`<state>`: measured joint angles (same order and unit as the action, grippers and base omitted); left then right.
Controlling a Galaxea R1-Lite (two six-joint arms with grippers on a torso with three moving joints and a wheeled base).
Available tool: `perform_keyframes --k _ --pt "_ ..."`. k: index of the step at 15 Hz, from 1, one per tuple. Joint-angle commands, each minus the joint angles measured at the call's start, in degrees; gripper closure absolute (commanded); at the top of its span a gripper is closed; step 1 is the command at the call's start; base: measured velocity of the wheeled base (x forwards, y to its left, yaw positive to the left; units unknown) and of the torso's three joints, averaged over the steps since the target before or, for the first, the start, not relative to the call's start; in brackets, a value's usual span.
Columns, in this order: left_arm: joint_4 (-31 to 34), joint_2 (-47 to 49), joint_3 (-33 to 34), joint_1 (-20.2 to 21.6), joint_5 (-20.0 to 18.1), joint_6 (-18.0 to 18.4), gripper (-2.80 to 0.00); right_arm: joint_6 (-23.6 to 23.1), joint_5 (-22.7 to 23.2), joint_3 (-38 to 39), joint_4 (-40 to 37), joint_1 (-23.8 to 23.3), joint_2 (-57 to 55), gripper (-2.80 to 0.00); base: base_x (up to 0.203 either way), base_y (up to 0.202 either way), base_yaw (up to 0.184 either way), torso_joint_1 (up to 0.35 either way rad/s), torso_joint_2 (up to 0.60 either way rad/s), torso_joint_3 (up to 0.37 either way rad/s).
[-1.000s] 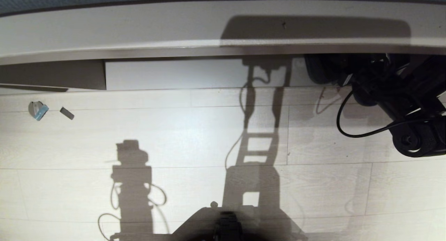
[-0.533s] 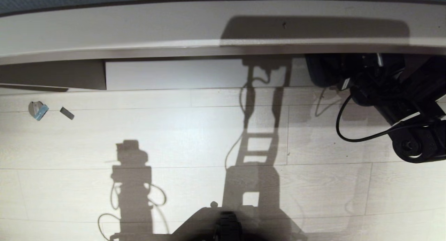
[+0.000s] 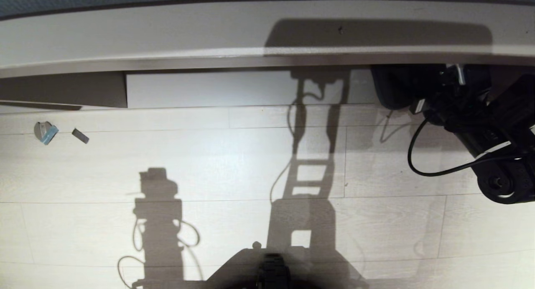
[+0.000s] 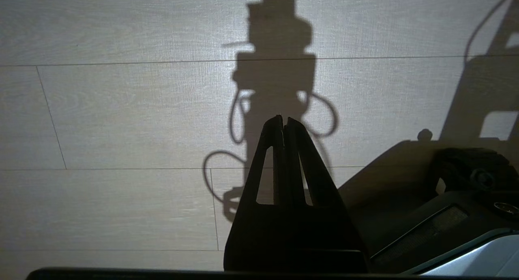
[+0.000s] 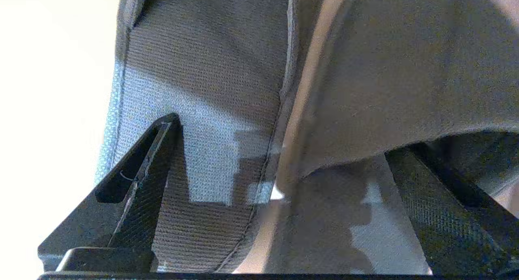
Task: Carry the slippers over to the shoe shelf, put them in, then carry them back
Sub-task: Place the slippers into the shoe cabinet, then pick up the slippers in the shoe cabinet
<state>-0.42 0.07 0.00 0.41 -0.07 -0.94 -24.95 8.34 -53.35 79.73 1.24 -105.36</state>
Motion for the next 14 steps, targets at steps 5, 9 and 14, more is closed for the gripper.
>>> perform_keyframes --k 5,9,14 --pt "-0.02 0.01 0.0 0.02 -0.01 -0.03 0.0 0.17 0.18 3.78 0.83 0.6 3.21 -2.8 0.0 0.0 0.0 0.0 0.0 0.0" --pt "-0.02 0.01 0.0 0.02 -0.01 -0.03 0.0 0.61 0.26 5.17 0.61 0.6 5.45 -2.8 0.0 0.0 0.0 0.0 0.0 0.0" --pt "-0.02 0.01 0.0 0.02 -0.01 -0.03 0.0 1.8 0.48 10.23 0.33 0.6 8.25 -2.8 0.0 0.0 0.0 0.0 0.0 0.0"
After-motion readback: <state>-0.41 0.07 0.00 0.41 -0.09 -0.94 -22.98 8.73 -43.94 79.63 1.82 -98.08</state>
